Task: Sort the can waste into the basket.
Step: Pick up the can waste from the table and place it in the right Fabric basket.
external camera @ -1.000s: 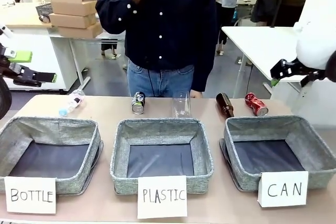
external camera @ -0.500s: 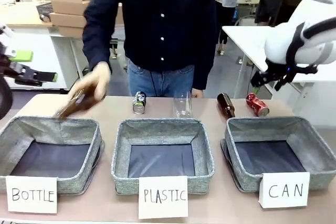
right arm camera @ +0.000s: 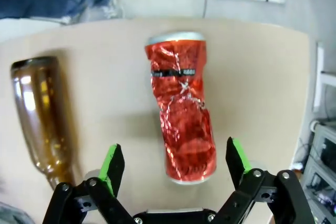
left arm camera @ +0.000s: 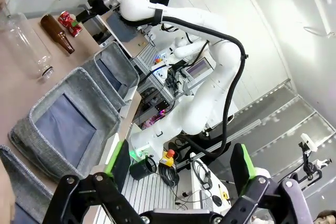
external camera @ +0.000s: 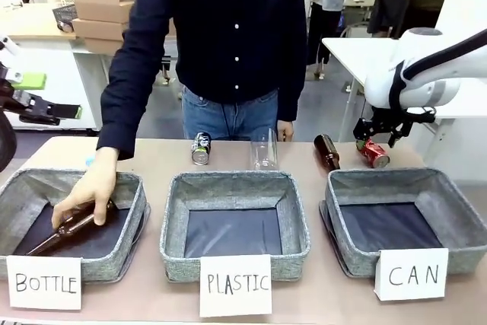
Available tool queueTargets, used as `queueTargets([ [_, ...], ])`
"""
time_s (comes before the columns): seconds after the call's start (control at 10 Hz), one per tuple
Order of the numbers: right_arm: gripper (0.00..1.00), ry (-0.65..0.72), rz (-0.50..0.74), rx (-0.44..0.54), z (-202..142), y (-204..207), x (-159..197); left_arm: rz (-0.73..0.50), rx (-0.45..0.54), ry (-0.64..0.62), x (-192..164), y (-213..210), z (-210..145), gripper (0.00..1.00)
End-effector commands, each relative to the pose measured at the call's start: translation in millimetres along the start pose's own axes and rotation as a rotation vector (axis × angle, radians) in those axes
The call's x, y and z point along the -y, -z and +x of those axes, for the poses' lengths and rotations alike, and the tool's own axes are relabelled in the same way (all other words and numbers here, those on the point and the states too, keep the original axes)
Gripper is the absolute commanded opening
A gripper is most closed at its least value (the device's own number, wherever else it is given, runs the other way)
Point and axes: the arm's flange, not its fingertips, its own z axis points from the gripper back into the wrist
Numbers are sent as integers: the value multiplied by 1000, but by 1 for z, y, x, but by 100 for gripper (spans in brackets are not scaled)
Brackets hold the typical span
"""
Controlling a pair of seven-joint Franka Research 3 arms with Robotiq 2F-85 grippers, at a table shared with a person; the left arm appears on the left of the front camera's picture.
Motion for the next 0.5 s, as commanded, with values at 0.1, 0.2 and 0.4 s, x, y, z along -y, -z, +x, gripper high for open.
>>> queueTargets([
  [0.1,100,-7,23,31,18,31,13,-17,14,25,1,3,2,100],
  [0.2,100,-5,43,43,21,37,15,-17,14,25,1,3,2,100],
  [0.4,100,-6,42,65,22,37,14,-17,14,25,1,3,2,100],
])
